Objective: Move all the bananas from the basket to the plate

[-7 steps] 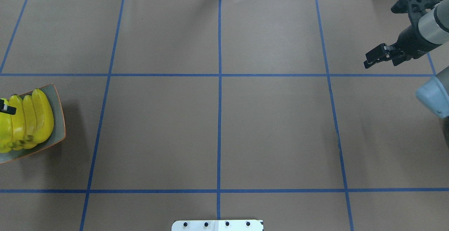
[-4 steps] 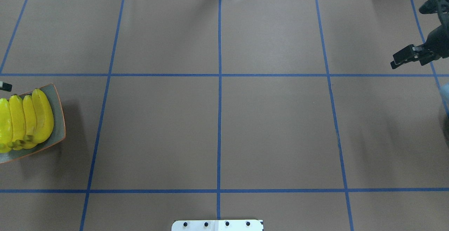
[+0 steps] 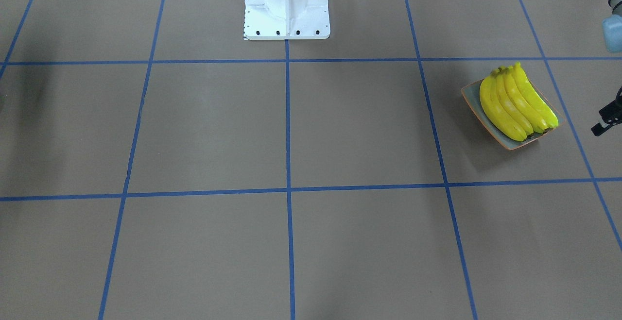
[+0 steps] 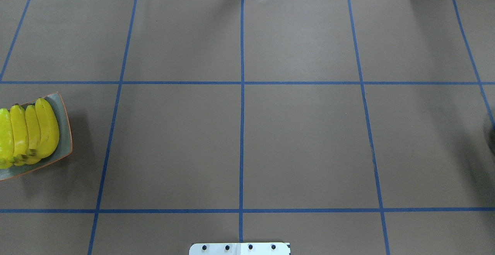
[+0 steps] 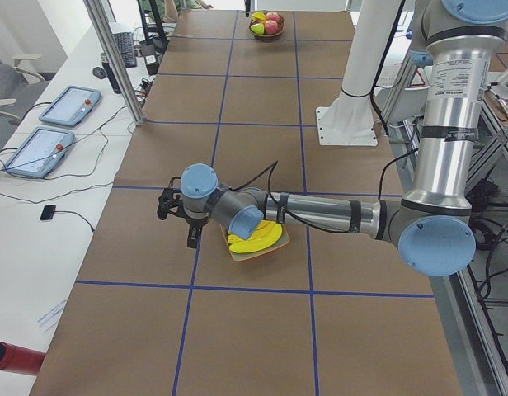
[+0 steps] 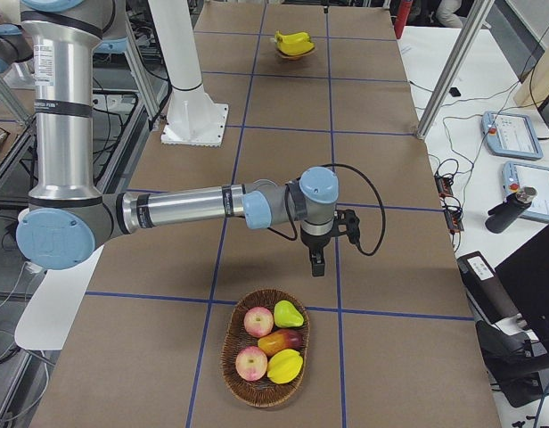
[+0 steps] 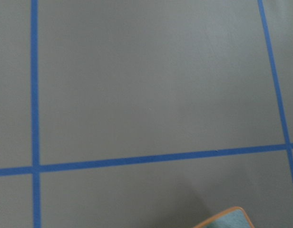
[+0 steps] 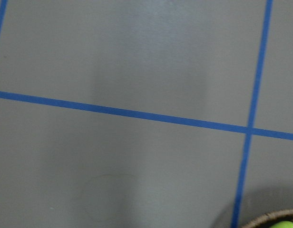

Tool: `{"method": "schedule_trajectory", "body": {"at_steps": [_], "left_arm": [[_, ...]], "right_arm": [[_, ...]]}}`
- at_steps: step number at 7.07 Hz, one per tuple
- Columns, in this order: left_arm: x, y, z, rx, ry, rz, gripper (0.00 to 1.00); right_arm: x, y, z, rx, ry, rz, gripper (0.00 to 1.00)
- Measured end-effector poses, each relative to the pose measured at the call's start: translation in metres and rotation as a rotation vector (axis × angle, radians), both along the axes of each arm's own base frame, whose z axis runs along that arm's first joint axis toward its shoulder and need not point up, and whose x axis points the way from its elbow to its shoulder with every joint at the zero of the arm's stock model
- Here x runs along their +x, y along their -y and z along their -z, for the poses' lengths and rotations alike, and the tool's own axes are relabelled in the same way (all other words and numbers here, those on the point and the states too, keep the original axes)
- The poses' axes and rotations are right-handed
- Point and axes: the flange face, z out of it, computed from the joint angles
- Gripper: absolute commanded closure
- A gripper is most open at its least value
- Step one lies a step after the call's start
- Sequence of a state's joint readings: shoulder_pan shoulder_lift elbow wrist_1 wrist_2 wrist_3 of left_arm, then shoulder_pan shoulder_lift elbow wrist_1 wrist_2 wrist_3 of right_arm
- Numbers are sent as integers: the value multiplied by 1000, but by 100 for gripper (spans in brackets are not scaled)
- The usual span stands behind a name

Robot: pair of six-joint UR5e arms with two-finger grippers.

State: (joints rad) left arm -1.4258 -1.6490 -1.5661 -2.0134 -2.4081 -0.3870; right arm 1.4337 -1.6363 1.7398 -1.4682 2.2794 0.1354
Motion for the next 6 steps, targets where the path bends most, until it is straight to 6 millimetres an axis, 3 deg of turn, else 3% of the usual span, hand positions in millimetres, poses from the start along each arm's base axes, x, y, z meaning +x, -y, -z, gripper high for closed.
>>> {"method": "schedule_trajectory", "body": {"at_steps": [2,6], "left_arm": [[-51,1,3,-2,0,26,0],[-100,-9,-34,53,155,-82,0]], "right_arm": [[27,-22,-31,-37,4,-29,0],[64,-47,-55,-148,22,-104,0]]}}
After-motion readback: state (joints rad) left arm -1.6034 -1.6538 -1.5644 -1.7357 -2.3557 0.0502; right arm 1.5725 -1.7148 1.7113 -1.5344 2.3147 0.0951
